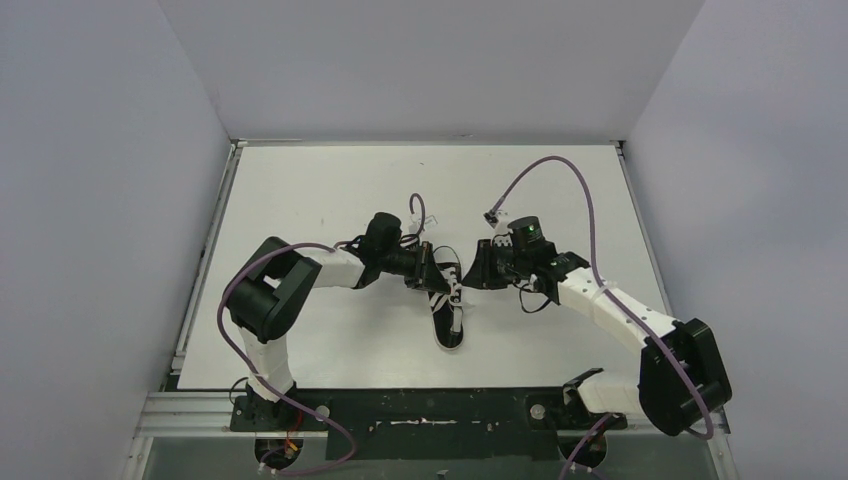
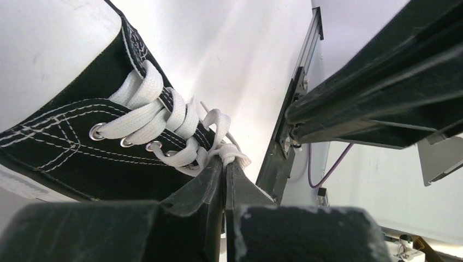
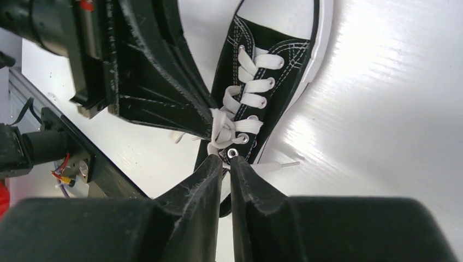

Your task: Tie the shoes

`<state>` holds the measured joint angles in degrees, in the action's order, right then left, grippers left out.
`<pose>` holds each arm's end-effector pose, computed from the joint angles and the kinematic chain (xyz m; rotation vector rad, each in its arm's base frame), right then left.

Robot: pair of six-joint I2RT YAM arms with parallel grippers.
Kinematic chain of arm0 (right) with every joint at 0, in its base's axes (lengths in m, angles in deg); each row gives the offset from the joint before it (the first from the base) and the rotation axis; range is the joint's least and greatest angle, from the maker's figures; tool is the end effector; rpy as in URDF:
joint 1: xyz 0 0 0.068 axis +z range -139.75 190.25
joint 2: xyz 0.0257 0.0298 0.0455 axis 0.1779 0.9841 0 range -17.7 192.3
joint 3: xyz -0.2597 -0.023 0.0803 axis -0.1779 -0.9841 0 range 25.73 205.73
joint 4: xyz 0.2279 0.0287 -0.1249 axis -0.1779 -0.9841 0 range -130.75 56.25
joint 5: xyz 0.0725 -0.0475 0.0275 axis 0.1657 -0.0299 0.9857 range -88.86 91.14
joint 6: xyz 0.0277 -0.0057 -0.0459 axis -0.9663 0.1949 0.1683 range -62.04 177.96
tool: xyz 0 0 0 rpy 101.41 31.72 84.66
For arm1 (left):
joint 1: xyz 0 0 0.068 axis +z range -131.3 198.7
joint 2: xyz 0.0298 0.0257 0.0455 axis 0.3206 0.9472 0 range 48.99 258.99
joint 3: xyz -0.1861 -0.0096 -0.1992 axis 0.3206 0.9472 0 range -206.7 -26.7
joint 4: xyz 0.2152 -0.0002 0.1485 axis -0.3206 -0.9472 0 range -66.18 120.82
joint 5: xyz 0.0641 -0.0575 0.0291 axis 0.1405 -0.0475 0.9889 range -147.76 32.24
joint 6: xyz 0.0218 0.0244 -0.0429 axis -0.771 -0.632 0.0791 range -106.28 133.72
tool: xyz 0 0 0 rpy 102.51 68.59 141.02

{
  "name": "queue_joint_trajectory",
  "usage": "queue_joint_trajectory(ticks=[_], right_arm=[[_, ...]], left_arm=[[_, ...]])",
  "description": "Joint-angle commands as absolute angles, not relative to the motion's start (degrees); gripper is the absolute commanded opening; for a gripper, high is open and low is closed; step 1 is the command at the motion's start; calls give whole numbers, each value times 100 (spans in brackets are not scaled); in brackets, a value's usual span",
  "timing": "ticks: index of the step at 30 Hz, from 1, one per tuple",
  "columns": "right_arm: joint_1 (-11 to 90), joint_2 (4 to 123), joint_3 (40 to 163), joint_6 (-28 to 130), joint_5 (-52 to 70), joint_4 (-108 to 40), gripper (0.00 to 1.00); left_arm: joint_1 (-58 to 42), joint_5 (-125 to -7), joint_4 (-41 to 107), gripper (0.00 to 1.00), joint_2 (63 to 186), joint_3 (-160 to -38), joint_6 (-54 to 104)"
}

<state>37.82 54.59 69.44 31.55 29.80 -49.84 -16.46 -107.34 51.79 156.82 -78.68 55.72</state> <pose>0.2212 0.1348 0.2264 -0.2875 2.4585 1.0267 0.2849 -0.2339 0.1403 0.4313 2.4140 -1.6366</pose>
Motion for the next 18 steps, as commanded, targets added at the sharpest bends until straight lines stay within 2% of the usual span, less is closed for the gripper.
queue_joint_trajectory(ticks=[1, 18], right_arm=[[3752, 5838, 7107, 3060, 2942, -4637, 12], [3813, 6346, 7020, 2909, 3530, -4000, 9]], left_arm=[[-1657, -10908, 5504, 0, 15727, -7930, 5521], [-1654, -10997, 5510, 0, 15791, -8057, 5542]])
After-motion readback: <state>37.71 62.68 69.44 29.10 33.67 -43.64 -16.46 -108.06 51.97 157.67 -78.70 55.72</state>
